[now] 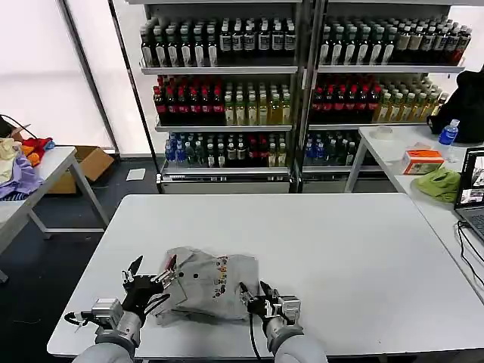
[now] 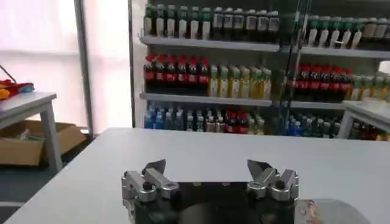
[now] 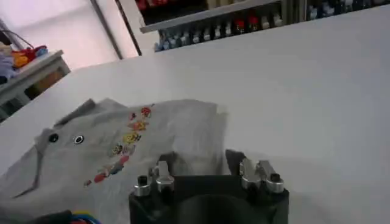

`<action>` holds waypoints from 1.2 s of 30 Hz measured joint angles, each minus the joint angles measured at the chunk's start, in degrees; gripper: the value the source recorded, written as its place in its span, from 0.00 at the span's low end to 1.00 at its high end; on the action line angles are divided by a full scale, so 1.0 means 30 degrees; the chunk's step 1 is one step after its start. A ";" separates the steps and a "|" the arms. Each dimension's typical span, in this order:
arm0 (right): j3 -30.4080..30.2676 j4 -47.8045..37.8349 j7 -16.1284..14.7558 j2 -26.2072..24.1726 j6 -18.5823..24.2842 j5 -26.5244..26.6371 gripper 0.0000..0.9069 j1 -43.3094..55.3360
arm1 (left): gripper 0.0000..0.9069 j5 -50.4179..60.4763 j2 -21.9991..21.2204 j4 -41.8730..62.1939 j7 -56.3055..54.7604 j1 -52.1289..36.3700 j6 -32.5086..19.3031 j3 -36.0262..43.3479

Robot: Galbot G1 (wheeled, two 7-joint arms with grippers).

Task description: Fold and organize the clothes.

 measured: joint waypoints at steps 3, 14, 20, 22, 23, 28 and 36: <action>0.0005 -0.0068 -0.0124 0.0014 0.0048 -0.0098 0.00 0.0007 | 1.00 -0.0031 -0.0043 0.0074 -0.0019 0.0011 0.0006 0.0012; 0.0198 -0.0416 -0.0676 -0.0032 0.0395 -0.0575 0.00 -0.0002 | 1.00 -0.0097 -0.0015 -0.0032 -0.0087 -0.0055 -0.0029 -0.0120; 0.0527 -0.0351 -0.0768 -0.0336 0.0433 -0.0824 0.00 0.0087 | 1.00 -0.0098 0.0023 -0.0073 -0.0155 -0.0160 -0.0071 -0.0217; 0.0686 -0.0213 -0.0827 -0.0482 0.0382 -0.0947 0.00 0.0079 | 1.00 -0.0103 0.0019 -0.0110 -0.0153 -0.0145 -0.0071 -0.0223; 0.0807 -0.0101 -0.0892 -0.0600 0.0347 -0.1026 0.00 0.0077 | 1.00 -0.0106 0.0029 -0.0143 -0.0156 -0.0136 -0.0072 -0.0234; 0.1539 0.0510 -0.1091 -0.1458 0.0102 -0.1051 0.00 0.0190 | 1.00 -0.0168 0.0089 -0.0257 -0.0173 -0.0130 -0.0072 -0.0293; 0.3519 0.0742 -0.1561 -0.3719 -0.0125 -0.0756 0.31 0.0178 | 1.00 -0.0175 -0.0110 -0.0249 -0.0176 -0.0326 -0.0068 -0.0076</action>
